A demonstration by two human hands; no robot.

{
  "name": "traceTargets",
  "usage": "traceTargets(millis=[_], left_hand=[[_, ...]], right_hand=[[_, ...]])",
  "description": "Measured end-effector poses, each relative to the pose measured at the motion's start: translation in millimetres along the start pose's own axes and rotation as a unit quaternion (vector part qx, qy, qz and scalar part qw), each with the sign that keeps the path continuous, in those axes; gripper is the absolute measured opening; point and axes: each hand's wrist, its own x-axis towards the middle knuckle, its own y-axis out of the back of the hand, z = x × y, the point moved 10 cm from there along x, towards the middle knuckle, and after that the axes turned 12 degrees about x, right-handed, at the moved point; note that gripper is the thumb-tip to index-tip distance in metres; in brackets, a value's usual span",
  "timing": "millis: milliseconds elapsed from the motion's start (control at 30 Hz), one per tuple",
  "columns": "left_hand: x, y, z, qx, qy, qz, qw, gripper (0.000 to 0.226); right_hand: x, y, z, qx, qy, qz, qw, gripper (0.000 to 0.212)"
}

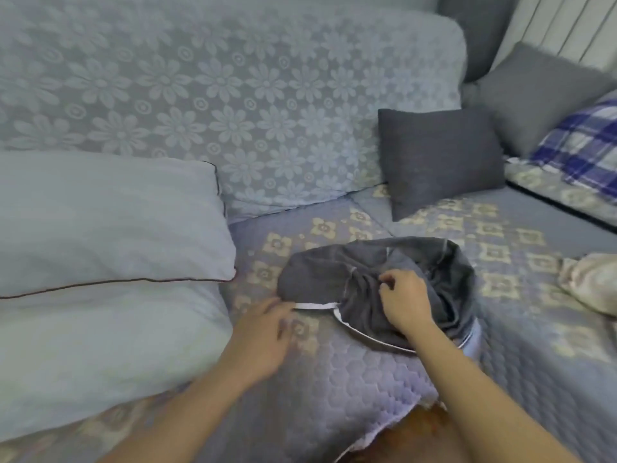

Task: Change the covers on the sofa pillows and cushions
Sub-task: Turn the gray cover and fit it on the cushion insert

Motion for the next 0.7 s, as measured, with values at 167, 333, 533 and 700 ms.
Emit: traceTargets(millis=[167,333,533,700], left_hand=[[0.4,-75.8,5.0,0.240,-0.026,-0.074,0.968,0.051],[16.2,-71.2,0.9,0.260,-0.037,-0.047,0.964,0.048],[10.7,-71.8,5.8,0.280,-0.032,-0.035,0.959,0.049],[1.9,-62.2,5.2,0.192,-0.007,-0.065,0.979,0.059]], right_hand=[[4.5,20.5,126.7,-0.065,-0.180,-0.027,0.981,0.035],[-6.2,14.7,44.2,-0.022,0.089,0.036,0.995,0.018],[-10.9,-51.0,29.5,-0.296,0.094,-0.129,0.942,0.042],[3.9,49.6,-16.3,0.003,0.018,0.009,1.000,0.024]])
